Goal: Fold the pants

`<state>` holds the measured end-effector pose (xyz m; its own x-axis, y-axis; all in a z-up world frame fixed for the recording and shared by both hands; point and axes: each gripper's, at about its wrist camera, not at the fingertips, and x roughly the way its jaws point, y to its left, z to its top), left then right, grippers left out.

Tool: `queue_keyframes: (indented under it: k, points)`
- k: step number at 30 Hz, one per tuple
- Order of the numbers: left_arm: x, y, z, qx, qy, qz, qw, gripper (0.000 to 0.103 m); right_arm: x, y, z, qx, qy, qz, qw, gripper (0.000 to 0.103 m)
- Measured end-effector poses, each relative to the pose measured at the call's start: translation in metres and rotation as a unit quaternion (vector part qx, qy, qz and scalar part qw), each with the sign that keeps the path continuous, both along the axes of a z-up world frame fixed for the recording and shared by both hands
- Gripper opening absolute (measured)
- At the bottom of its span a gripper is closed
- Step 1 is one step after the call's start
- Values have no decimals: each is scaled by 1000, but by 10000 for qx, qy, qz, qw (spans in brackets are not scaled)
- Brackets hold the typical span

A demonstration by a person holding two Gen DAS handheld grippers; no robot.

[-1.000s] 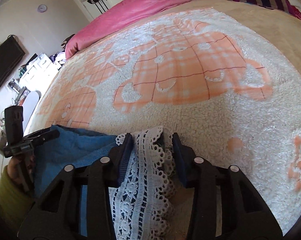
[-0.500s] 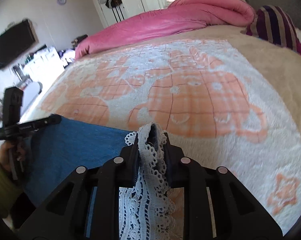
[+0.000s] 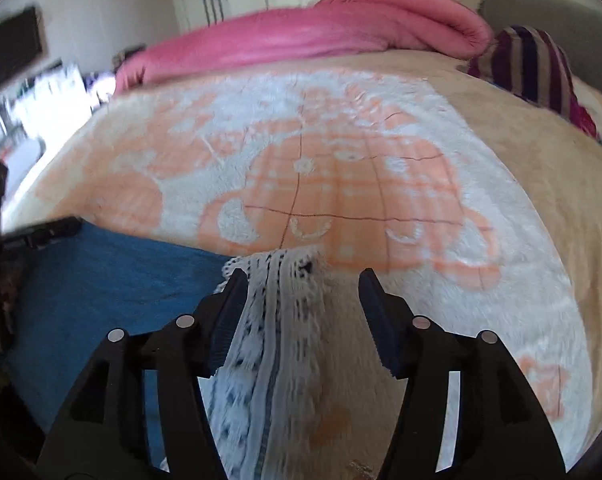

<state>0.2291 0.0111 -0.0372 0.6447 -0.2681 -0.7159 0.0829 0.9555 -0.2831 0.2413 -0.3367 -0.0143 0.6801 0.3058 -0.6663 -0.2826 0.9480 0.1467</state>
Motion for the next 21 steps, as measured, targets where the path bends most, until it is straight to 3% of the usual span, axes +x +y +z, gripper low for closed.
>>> queue_keyframes:
  k: [3, 7, 9, 13, 16, 18, 21]
  points:
    - [-35, 15, 16, 59, -294, 71, 9995, 52, -39, -24, 5, 569, -56, -80, 9983, 51]
    - [-83, 34, 23, 20, -308, 305, 9991, 52, -85, -46, -7, 1009, 173, -358, 9941, 51]
    - [-106, 34, 26, 19, -315, 203, 9993, 52, -107, -54, -15, 1219, 255, -486, 9910, 51]
    - [-139, 18, 27, 392, -229, -174, 9988, 54, -129, -56, -28, 1544, 499, -559, 9852, 47]
    - [-156, 6, 18, 902, -191, -317, 9952, 54, -129, -48, -32, 1419, 601, -450, 9870, 39]
    - [-158, 7, 7, 1247, -54, -205, 9920, 63, -125, -43, -35, 1327, 684, -432, 9879, 35]
    - [-156, 20, -4, 1141, 82, -35, 9934, 63, -126, -32, -39, 1318, 765, -262, 9880, 29]
